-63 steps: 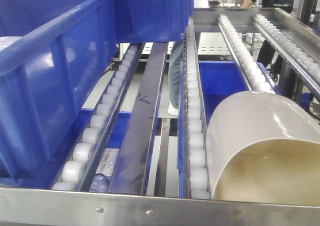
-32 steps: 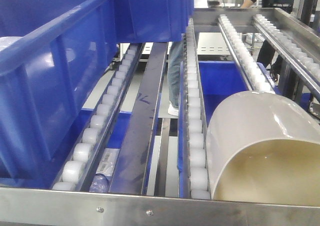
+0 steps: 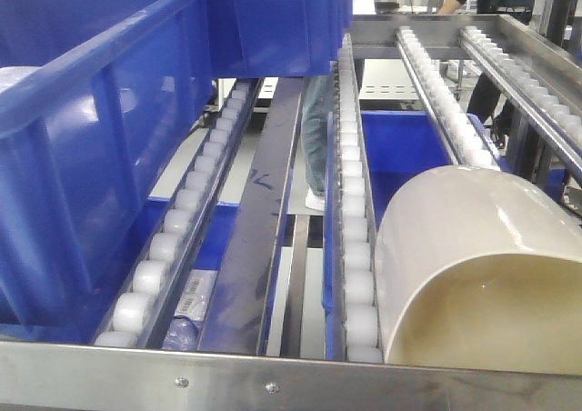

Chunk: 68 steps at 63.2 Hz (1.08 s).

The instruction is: Move white bin to right shelf second layer

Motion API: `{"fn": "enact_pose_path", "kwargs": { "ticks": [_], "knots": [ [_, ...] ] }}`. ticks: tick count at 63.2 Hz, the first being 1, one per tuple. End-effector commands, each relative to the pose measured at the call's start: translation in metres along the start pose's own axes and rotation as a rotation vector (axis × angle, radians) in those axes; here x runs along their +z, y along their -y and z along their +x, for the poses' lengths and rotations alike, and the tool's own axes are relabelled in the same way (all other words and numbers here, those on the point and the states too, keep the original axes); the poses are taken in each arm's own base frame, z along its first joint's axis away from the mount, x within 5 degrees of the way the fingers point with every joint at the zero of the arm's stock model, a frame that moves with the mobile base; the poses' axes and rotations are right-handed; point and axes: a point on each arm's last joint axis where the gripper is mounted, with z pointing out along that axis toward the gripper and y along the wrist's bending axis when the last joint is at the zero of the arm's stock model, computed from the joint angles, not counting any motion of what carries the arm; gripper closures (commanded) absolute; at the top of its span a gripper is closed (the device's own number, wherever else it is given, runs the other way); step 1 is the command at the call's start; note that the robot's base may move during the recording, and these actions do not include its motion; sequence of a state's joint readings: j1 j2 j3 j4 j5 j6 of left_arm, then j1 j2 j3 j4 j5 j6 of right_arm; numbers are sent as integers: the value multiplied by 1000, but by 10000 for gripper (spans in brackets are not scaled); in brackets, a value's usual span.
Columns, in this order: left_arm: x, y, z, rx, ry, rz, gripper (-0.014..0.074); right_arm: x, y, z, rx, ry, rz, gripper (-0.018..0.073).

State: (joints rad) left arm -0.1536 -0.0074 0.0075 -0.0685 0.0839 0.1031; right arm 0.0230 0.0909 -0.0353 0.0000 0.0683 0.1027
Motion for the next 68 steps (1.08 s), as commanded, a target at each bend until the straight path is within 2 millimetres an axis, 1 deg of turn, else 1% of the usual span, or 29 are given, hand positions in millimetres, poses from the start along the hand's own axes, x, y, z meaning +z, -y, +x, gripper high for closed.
{"fn": "enact_pose_path", "kwargs": {
  "ticks": [1,6,9,68],
  "knots": [
    [0,0,4,-9,61,-2,512,-5,0,-8,-4,142,-9,503],
    [0,0,4,-9,61,-2,512,-8,0,1,-4,164,-11,503],
    [0,0,4,-9,61,-2,512,-9,0,1,-4,165,-11,503],
    [0,0,4,-9,61,-2,512,-9,0,2,-4,162,-11,503]
  ]
}}
